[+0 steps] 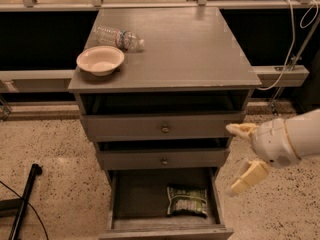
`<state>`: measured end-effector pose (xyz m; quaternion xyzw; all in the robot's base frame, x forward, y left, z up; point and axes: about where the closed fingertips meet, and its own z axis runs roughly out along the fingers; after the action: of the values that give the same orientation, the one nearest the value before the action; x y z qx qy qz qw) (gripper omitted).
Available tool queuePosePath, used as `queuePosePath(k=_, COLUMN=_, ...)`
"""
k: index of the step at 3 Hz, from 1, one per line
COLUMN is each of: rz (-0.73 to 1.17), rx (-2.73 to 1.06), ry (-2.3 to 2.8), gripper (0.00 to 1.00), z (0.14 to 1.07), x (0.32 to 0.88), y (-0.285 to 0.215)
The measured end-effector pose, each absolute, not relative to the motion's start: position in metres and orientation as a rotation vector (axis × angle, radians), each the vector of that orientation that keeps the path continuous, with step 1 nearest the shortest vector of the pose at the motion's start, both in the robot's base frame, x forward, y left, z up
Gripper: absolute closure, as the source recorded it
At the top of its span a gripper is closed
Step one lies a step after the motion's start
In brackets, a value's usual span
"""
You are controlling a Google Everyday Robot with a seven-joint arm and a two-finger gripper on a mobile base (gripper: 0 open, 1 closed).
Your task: Pick green jalapeno chip bag from bottom drawer and place on counter
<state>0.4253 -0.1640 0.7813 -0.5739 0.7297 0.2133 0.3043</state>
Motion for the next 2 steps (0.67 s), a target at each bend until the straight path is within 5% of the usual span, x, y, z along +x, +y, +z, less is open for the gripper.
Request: queuePosePath(k=2, rz=0.684, rx=-1.49, ry=1.842, gripper=0.0, z=0.7666, x=0.4243, y=-0.1513)
